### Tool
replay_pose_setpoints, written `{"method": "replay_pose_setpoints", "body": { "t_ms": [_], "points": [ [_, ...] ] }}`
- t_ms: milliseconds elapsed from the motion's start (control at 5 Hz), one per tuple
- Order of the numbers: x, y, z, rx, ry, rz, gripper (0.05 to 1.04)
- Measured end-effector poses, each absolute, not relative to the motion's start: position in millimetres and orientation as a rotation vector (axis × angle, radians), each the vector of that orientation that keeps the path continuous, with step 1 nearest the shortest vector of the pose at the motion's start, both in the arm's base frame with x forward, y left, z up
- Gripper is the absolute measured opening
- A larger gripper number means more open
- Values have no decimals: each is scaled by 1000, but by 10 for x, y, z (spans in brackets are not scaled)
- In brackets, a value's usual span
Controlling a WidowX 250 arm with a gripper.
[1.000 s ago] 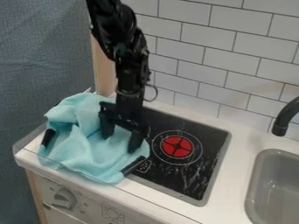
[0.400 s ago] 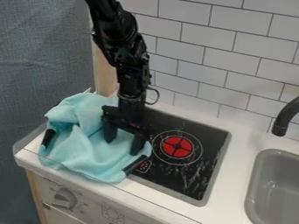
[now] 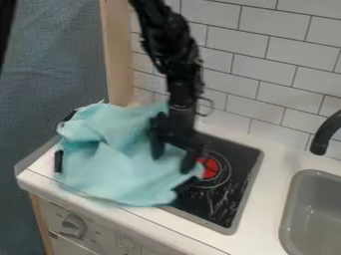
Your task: Unfold the cloth from left to right
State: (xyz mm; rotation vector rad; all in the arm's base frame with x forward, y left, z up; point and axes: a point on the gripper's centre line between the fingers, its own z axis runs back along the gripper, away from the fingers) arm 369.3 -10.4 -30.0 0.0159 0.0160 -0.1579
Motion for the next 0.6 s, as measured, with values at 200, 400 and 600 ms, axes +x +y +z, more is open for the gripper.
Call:
{"method": "replay_pose_setpoints", "body": {
  "t_ms": [200, 400, 600],
  "points": [
    [3743, -359, -301, 10, 25, -209, 999],
    [3785, -579, -317, 4, 26, -257, 999],
    [3787, -857, -315, -13, 33, -324, 999]
  ]
}}
